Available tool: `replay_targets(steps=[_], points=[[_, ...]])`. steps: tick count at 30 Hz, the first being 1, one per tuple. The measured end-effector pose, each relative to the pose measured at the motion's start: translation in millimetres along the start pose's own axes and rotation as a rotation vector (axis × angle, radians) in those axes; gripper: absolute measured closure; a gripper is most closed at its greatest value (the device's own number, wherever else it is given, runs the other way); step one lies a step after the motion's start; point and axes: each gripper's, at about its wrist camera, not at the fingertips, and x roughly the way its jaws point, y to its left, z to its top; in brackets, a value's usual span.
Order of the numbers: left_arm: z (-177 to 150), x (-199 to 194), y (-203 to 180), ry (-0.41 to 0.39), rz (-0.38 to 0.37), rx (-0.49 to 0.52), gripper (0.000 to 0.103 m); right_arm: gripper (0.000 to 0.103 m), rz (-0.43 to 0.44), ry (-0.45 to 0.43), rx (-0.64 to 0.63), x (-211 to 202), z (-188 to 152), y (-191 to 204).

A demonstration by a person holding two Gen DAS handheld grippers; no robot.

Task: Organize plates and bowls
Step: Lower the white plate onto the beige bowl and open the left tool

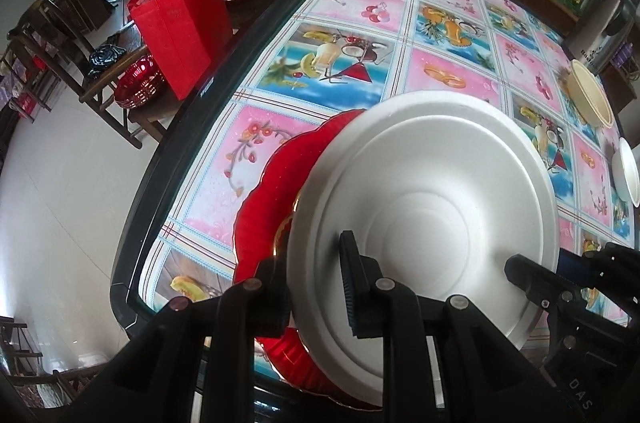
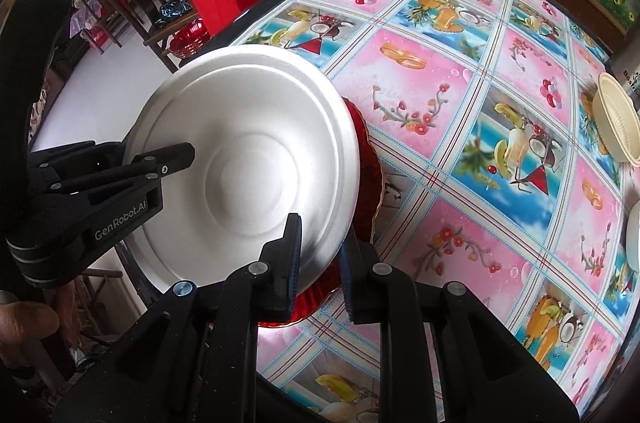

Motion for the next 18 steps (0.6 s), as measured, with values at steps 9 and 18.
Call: replay_targets(steps=[9, 18], points=[[1.3, -2.2, 5.4, -0.023, 0.013, -0.023, 0.070, 0.084, 0.005, -0.002, -0.019, 1.6, -1.3, 4.8], [12.3, -17.2, 3.3, -0.086, 0.006, -0.040, 0.032, 0.084, 0.023, -0.088, 0.023, -17.1, 4.6, -5.2]])
